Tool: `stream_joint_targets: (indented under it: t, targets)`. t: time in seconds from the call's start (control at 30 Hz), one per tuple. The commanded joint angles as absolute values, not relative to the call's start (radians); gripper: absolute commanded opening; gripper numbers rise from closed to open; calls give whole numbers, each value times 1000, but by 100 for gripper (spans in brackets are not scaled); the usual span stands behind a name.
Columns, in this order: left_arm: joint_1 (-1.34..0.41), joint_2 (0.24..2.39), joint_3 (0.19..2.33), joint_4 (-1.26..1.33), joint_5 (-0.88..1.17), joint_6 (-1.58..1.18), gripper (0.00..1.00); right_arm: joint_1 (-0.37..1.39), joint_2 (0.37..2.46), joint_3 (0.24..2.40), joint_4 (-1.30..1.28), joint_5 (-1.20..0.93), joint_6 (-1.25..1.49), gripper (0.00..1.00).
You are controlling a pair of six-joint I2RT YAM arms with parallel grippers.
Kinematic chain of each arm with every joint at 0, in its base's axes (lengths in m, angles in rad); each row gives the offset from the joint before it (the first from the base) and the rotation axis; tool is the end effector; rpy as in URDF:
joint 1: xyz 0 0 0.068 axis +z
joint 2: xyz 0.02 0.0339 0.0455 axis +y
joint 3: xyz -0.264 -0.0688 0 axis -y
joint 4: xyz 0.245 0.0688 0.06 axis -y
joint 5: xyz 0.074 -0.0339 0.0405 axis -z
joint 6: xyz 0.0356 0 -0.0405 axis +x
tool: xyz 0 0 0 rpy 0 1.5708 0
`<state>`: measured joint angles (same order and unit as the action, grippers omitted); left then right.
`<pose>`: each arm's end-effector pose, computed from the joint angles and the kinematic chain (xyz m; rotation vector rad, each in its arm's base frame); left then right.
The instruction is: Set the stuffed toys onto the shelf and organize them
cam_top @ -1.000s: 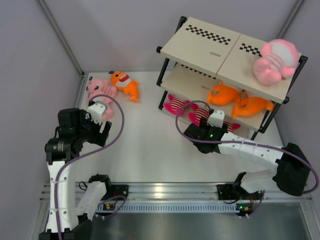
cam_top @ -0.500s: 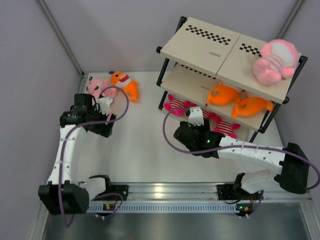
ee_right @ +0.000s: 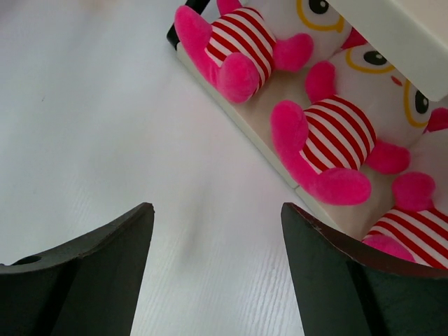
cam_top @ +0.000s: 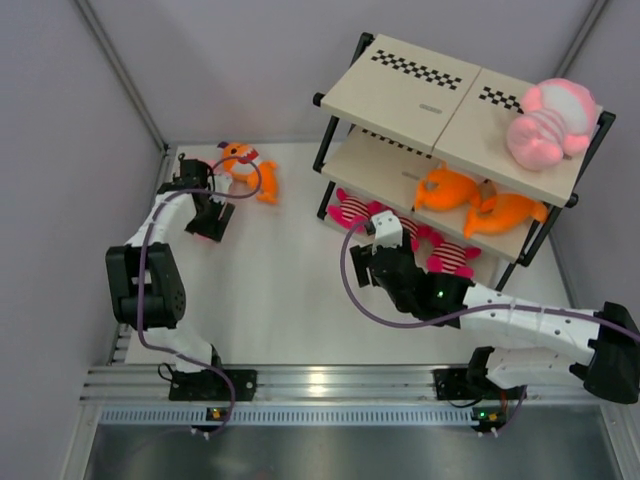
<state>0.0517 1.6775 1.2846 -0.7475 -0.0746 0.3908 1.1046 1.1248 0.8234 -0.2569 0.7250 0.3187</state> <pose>0.3425 0.0204 0.2381 0.4385 2.6933 0.2302 0.1304 0.2067 0.2829 -0.3658 1.9473 0.1452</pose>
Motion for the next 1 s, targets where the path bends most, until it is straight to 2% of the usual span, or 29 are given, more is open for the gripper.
stream_joint_targets:
  t: [0.0,0.3,0.47,0.6,0.63,0.7,0.73,0.97]
  targets:
    - [72,1735,1373,-658,-129,359,74,1118,1115,819,-158,692,241,74]
    - [84,1907,1470,-655,-167,348,73,1118,1193,801,-103,681,199,74]
    - [83,1942,1433,-649,-95,376,68,1118,1213,796,-78,681,186,74]
    - [87,1962,1424,-643,-91,385,42,1120,1221,810,-80,666,175,74]
    - [86,1960,1420,-643,-83,387,27,1118,1218,813,-80,661,172,74]
    - [86,1938,1411,-643,-60,394,13,1118,1212,815,-78,661,173,74]
    - [86,1928,1402,-643,-54,399,0,1118,1203,815,-74,657,175,74]
    - [86,1729,1312,-676,44,429,0,1118,1175,836,-57,560,123,75]
